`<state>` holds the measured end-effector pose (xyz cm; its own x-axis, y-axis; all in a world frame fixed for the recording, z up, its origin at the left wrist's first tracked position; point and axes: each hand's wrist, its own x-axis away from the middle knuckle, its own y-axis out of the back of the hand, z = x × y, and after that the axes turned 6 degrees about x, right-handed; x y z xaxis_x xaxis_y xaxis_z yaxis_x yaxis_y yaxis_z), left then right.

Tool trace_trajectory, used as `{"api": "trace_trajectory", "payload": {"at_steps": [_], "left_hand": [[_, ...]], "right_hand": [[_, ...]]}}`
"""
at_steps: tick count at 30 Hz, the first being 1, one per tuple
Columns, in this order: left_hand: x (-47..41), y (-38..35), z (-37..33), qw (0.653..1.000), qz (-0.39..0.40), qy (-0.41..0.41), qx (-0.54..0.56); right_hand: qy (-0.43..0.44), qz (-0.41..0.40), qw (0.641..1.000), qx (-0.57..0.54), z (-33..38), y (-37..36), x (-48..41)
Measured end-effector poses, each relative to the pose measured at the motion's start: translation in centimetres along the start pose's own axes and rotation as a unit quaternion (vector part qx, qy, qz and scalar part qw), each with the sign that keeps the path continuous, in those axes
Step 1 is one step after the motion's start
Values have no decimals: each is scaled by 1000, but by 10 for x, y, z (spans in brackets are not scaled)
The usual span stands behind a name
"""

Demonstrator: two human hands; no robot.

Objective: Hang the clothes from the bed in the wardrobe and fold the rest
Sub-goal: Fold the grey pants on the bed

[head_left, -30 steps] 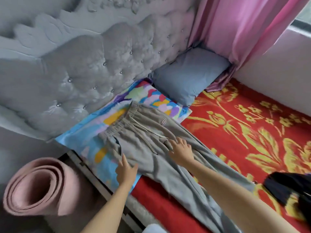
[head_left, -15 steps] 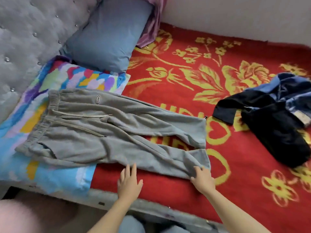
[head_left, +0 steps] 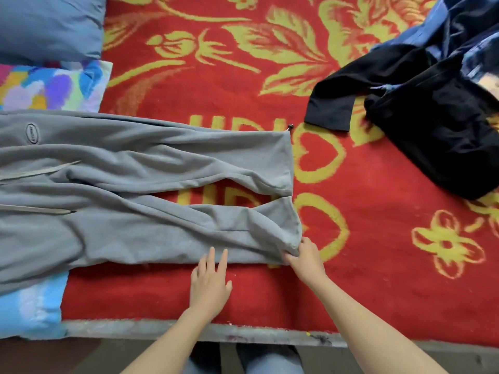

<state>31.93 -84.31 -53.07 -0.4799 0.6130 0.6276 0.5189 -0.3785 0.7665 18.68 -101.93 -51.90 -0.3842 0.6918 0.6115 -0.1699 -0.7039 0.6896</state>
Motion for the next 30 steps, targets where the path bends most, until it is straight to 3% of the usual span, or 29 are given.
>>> {"api": "trace_trajectory", "payload": {"at_steps": [2, 4, 6, 8, 10, 12, 15, 17, 19, 22, 25, 27, 29, 30], "left_hand": [[-8, -6, 0, 999, 0, 5, -41], [-9, 2, -1, 997, -46, -6, -56], [-14, 4, 2, 993, -95, -45, -57], [-19, 3, 9, 987, -128, -58, -71], [-25, 2, 15, 991, -118, -19, -68], [-31, -5, 23, 993, -83, 37, -79], [-36, -13, 41, 992, -54, 45, -108], [-35, -13, 48, 992, -55, 39, -109], [-34, -10, 56, 991, -43, 36, -123], [-30, -2, 68, 991, -58, 19, -118], [-27, 5, 80, 987, -133, -63, -71], [-20, 12, 88, 974, -188, -112, -53], [-12, 16, 94, 965, -216, -149, -23], [-7, 16, 97, 964, -214, -159, -22]], "right_hand": [[-13, -39, 987, -153, 1, -1, -5], [-54, -112, 948, -294, -5, 11, -8], [-95, -159, 921, -343, -18, 28, -11], [-137, -147, 896, -395, -29, 41, -16], [-158, -113, 877, -440, -33, 41, -22], [-144, -96, 891, -419, -35, 32, -23], [-114, -34, 931, -345, -51, 5, -9], [-69, 24, 984, -163, -67, -13, 3], [-41, 54, 997, 28, -76, -25, 10], [-25, 9, 996, 89, -71, -31, 8], [-42, -99, 989, -105, -55, -20, 1], [-80, -140, 939, -305, -49, 1, 3], [-98, -167, 907, -374, -61, 18, 10], [-88, -173, 917, -348, -66, 25, 16]]}}
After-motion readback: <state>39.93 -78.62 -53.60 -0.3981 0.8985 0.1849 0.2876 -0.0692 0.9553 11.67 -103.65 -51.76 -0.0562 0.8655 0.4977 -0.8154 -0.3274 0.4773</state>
